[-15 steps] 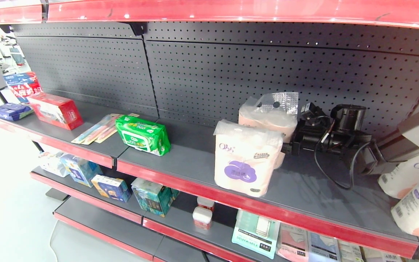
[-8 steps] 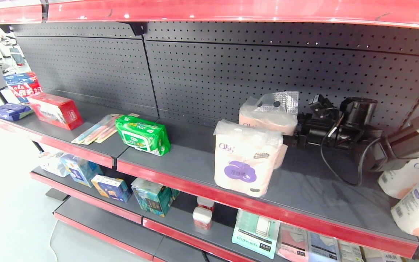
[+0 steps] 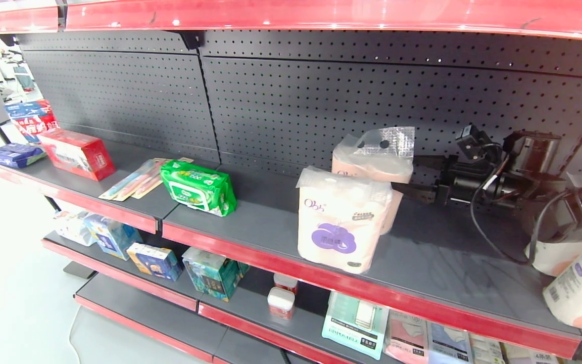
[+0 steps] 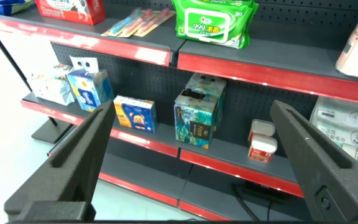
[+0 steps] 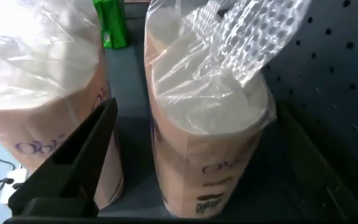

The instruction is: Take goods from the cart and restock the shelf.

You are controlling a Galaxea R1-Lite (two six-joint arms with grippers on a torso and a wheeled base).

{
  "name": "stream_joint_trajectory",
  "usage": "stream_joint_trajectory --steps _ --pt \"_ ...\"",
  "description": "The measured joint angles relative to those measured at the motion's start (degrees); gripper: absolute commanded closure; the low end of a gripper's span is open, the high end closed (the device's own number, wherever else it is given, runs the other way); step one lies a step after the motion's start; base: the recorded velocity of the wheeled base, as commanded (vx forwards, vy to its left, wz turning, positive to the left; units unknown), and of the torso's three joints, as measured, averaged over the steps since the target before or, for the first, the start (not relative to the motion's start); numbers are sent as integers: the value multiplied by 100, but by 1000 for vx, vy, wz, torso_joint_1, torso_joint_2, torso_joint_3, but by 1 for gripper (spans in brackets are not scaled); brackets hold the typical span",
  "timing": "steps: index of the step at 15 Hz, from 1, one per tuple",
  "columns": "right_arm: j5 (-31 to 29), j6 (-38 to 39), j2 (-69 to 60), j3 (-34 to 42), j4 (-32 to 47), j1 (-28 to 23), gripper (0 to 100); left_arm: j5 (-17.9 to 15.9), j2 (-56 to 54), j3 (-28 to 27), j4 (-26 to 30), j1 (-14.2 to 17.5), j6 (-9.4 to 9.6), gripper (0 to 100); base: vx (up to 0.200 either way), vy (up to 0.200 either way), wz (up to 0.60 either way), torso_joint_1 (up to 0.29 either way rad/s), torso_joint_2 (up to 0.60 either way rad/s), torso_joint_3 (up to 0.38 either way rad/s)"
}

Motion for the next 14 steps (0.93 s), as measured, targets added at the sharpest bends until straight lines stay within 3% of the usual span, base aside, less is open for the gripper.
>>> stream_joint_trajectory --steps 7,14 --pt "-17 255 -791 744 5 -329 0 2 0 0 0 -5 0 0 0 0 0 0 0 0" --pt "-613 472 -1721 1585 2 -635 0 2 0 0 2 0 0 0 0 0 0 0 0 0"
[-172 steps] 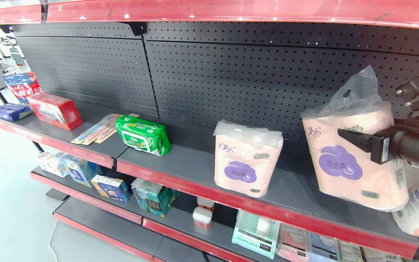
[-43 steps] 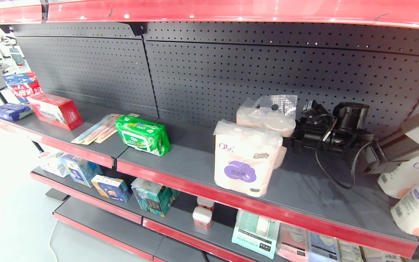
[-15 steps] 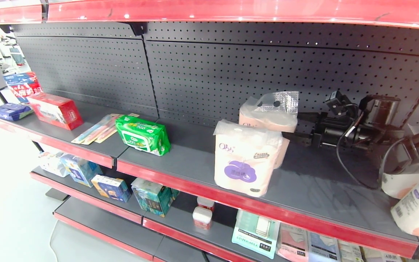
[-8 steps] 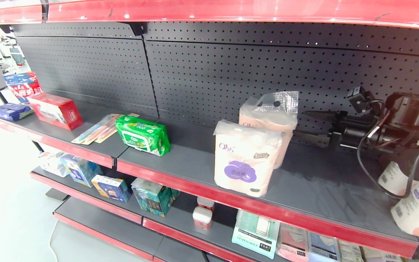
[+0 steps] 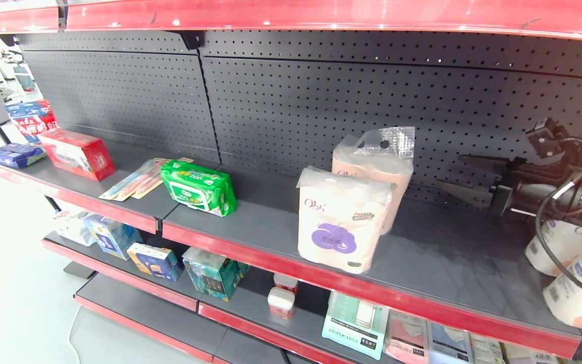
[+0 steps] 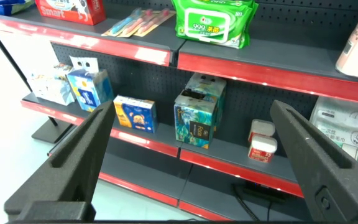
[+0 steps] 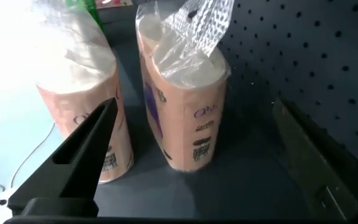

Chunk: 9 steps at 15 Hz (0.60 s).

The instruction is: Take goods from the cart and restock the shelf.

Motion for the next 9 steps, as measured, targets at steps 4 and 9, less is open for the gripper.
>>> stream_joint_trajectory --steps 4,9 --pt "-1637 985 -939 449 143 44 0 -2 0 0 -2 0 0 0 0 0 0 0 0 0" --pt "-2951 914 -2839 1297 1952 68 0 -2 0 0 -2 -5 0 0 0 0 0 0 0 0"
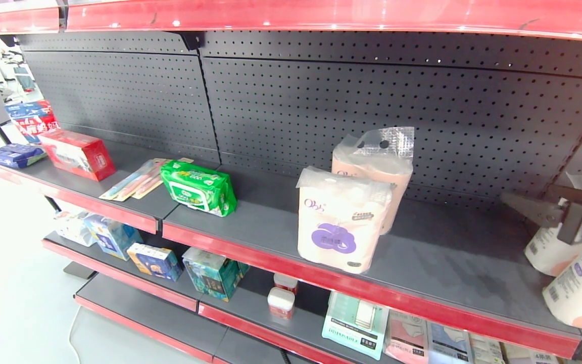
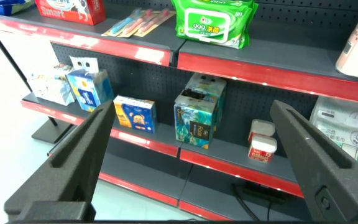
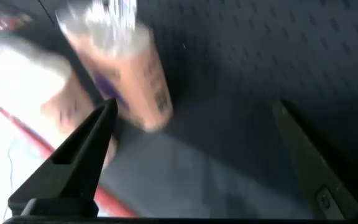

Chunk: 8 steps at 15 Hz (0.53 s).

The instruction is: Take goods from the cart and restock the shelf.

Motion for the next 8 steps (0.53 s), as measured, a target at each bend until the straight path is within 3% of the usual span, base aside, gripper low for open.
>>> stream_joint_trajectory --steps 4,8 --pt "-875 -569 -2033 1086 813 -162 0 2 0 0 0 5 0 0 0 0 0 0 0 0" --pt "-1264 -718 -4128 2189 1284 -256 0 2 0 0 -2 6 0 0 0 0 0 0 0 0"
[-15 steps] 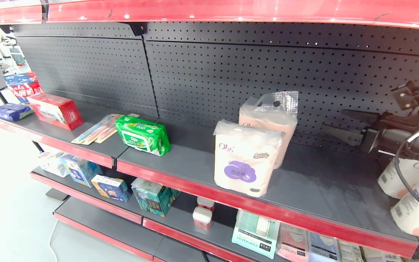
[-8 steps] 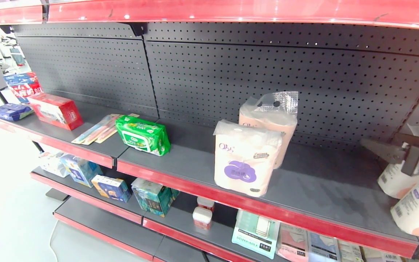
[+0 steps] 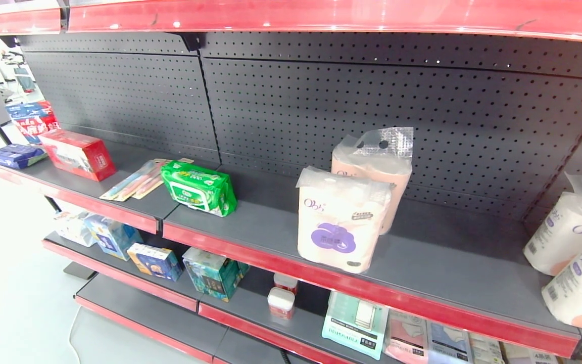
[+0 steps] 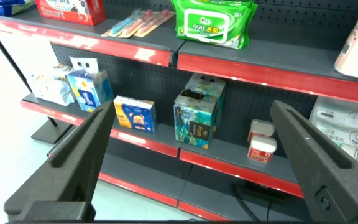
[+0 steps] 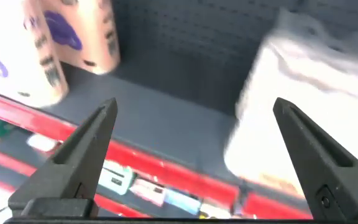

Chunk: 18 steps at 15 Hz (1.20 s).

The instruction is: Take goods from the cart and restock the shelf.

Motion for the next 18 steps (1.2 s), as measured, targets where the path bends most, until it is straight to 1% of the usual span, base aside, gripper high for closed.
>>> stream_joint_trajectory --steps 2,3,4,5,6,10,11,13,16,18 --pt "-41 6 -863 339 561 -9 0 0 0 0 -2 -1 0 0 0 0 0 0 0 0" --pt "-44 96 -1310 446 1015 -16 0 -2 0 0 0 -1 0 0 0 0 0 0 0 0" --pt "115 290 -1643 534 1407 -16 0 -2 0 0 0 -1 0 0 0 0 0 0 0 0" --pt "383 386 -1875 575 1473 -13 0 0 0 0 2 -1 0 0 0 0 0 0 0 0" --pt "464 406 -2027 614 1503 -9 0 0 0 0 2 -1 0 0 0 0 0 0 0 0" --pt "471 660 -2283 636 1490 315 0 -2 0 0 2 -6 7 0 0 0 0 0 0 0" --pt "339 677 -2311 639 1495 336 0 -6 0 0 2 -6 29 0 0 0 0 0 0 0" --pt "-268 681 -2341 639 1602 356 0 -9 0 0 2 -6 40 0 0 0 0 0 0 0" --pt "230 591 -2352 623 1655 408 0 -9 0 0 5 -9 35 0 0 0 0 0 0 0" --pt "244 628 -2358 614 1708 778 0 -9 0 0 5 -17 35 0 0 0 0 0 0 0"
